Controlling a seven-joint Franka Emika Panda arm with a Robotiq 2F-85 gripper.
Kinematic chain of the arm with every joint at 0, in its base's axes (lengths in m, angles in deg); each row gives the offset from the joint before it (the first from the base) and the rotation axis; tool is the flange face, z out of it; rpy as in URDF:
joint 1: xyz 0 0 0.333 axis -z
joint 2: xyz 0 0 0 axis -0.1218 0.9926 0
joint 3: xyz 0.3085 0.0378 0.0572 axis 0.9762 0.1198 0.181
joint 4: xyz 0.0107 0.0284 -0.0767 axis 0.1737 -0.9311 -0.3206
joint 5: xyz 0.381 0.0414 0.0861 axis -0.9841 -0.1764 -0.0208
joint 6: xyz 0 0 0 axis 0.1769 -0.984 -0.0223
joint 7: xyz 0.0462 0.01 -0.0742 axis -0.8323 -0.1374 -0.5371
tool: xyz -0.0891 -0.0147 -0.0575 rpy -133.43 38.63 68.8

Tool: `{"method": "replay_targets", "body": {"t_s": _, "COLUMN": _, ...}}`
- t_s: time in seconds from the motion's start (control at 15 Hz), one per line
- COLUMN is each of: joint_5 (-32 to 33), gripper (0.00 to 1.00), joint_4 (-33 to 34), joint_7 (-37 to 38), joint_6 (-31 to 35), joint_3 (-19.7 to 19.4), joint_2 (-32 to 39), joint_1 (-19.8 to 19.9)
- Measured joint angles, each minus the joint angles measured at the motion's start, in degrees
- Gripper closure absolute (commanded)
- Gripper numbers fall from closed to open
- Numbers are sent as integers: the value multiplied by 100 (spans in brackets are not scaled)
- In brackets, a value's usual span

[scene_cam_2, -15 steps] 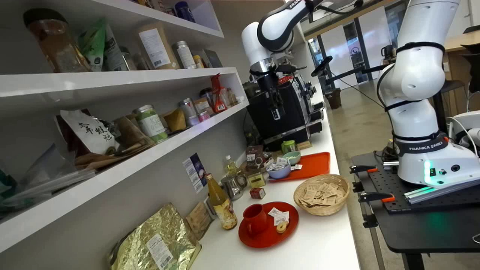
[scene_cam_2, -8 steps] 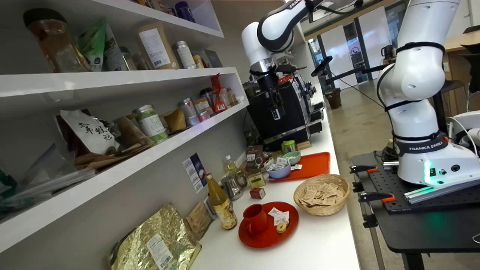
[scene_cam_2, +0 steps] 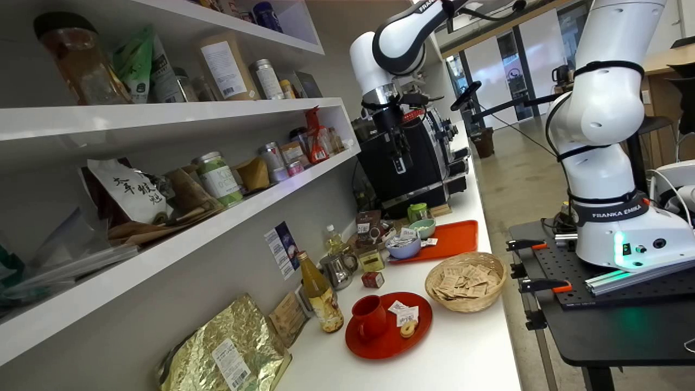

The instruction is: Put the orange packet on the counter.

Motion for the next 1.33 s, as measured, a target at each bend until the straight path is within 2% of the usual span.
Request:
{"method": "replay_targets", "body": {"t_s": 0.27, "joint_5": 0, "gripper": 0, "joint_4": 0, "joint_7": 0, "joint_6": 0, "joint_3": 0, "joint_2": 1, "joint_1": 3}}
{"method": "replay_targets", "body": {"t_s": 0.47, "joint_5": 233, "gripper": 0, "joint_4": 2, "joint_7": 143, "joint_6": 54, "joint_3": 13, "joint_2": 3, "joint_1": 99}}
{"method": "replay_targets", "body": {"t_s": 0.93, "joint_5": 1982, "gripper": 0, "joint_4": 215, "joint_7": 1225, "joint_6": 725, "joint_3": 239, "joint_2": -3, "joint_1": 705}}
{"method": "replay_targets", "body": {"t_s": 1.33, "joint_5": 3270, "gripper": 0, "joint_4": 651, "joint_7": 1762, "joint_6": 1876, "joint_3": 317, "joint_2": -13, "joint_1": 1059}}
